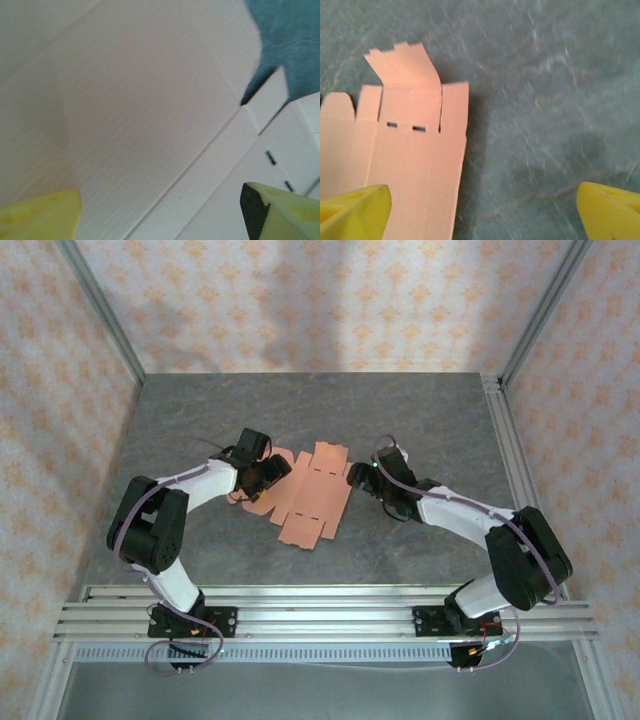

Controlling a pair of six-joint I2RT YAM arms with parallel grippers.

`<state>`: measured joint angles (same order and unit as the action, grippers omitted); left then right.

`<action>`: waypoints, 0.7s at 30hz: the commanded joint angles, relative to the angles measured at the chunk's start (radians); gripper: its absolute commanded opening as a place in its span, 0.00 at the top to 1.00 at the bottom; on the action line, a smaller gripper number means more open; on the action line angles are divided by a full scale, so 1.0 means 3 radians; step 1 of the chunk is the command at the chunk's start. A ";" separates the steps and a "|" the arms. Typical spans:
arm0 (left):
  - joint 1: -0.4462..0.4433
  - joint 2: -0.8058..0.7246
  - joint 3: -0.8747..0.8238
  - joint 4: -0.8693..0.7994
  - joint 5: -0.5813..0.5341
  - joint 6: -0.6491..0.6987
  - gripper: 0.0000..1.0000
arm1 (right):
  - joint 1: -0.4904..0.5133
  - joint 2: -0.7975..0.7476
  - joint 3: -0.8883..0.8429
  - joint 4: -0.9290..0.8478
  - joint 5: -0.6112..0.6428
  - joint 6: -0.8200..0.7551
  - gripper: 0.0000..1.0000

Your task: Fold the paper box

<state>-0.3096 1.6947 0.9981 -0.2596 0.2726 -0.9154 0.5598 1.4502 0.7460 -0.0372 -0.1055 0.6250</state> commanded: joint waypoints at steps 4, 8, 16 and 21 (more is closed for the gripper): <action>0.0017 -0.0249 0.0456 -0.0410 -0.0305 0.0554 0.12 | -0.0004 0.0080 -0.0349 0.0875 -0.0575 0.0766 0.15; 0.0019 -0.0267 0.0538 -0.0500 -0.0317 0.0685 0.10 | 0.0007 0.0381 -0.0341 0.1243 -0.0867 0.1033 0.24; 0.0042 -0.0158 0.0372 -0.0325 -0.0242 0.0694 0.10 | 0.0018 0.0788 -0.0268 0.1585 -0.1072 0.1181 0.36; 0.0120 0.0292 0.0436 -0.0277 -0.0087 0.0737 0.25 | 0.0016 0.0837 -0.0244 0.1638 -0.1098 0.1175 0.36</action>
<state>-0.2893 1.7107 1.1324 -0.3408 0.2340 -0.7242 0.5522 1.6485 0.6529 0.3614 -0.3874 0.9546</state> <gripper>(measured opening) 0.765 0.635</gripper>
